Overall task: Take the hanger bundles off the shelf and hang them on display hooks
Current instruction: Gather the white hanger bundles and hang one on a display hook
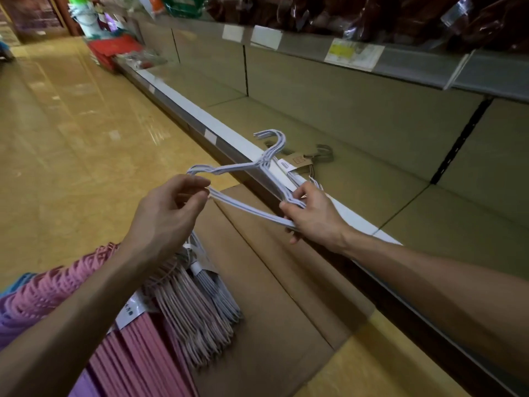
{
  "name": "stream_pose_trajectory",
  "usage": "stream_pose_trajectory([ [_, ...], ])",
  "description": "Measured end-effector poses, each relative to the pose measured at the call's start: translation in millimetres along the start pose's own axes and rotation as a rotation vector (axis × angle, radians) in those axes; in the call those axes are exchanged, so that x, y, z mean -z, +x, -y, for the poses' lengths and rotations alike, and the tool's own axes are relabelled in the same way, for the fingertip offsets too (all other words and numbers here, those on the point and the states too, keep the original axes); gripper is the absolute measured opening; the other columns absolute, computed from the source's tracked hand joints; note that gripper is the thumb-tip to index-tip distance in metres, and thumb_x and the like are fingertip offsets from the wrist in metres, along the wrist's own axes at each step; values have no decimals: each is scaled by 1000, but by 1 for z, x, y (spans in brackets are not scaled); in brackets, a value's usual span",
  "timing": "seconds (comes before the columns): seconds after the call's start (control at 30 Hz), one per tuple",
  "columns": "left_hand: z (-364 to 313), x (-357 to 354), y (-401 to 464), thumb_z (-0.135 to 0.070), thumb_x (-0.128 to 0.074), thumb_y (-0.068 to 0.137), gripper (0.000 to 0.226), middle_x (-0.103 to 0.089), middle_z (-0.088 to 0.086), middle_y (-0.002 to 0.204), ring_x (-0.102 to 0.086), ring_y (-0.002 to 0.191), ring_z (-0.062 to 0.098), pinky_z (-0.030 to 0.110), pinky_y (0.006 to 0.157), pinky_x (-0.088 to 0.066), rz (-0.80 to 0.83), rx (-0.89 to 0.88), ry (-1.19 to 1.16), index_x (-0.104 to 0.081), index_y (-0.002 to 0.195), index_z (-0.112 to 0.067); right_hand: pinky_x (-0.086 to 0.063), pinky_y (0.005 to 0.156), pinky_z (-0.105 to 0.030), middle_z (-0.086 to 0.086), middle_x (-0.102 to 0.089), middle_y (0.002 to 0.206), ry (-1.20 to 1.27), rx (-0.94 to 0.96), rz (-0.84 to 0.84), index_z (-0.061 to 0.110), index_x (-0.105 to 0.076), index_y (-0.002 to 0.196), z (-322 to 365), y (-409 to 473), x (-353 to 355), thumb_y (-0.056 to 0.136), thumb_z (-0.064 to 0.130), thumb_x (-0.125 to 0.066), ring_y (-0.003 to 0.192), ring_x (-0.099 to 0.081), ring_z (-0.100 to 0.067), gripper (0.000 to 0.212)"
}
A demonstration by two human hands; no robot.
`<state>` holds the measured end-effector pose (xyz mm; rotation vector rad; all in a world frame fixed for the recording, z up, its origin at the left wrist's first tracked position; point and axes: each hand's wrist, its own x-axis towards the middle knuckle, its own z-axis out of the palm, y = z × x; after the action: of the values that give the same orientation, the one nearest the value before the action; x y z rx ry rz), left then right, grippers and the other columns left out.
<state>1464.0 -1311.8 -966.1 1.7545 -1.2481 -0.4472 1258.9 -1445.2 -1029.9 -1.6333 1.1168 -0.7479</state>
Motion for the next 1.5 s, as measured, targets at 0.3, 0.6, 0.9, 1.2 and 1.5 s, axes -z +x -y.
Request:
stream_pose_trajectory([
  [0.3, -8, 22, 1, -30, -62, 96, 69, -62, 1, 132, -61, 117, 17, 34, 96, -46, -21, 34, -69, -23, 151, -41, -59, 52, -43, -6, -63, 81, -321, 288, 172, 18, -46, 95, 26, -37, -50, 99, 25, -53, 63, -65, -25, 11],
  [0.6, -20, 29, 18, -34, -72, 89, 78, -61, 5, 134, -63, 113, 17, 38, 97, -48, -19, 83, -125, -25, 151, -44, -44, 61, -40, 3, -54, 77, -507, 494, 12, 22, -40, 103, 35, -60, -89, 100, 23, -47, 66, -52, -21, 8],
  [0.9, -27, 25, 19, -27, -76, 86, 39, -64, -8, 98, -69, 85, 11, 40, 79, -61, -247, 10, -144, -60, 121, -37, -46, 66, -37, 7, -56, 89, -281, 277, 234, 28, -37, 114, 39, -66, -79, 91, 47, -63, 78, -57, -16, 39],
  [1.2, -28, 9, 11, -21, -78, 84, 43, -67, -7, 85, -70, 85, 8, 18, 71, -56, -147, -99, -163, -62, 123, -32, -59, 70, -35, 4, -70, 87, 13, -55, 525, 30, -55, 129, 44, -39, -59, 95, 33, -65, 80, -71, -14, 35],
  [1.5, -6, 12, 6, -19, -72, 89, 47, -74, 0, 83, -72, 84, 7, 25, 79, -54, 8, -59, -177, -56, 131, -31, -59, 78, -48, -5, -70, 99, 89, -266, 739, 23, -52, 130, 29, -19, -58, 93, 10, -65, 92, -68, -23, 42],
])
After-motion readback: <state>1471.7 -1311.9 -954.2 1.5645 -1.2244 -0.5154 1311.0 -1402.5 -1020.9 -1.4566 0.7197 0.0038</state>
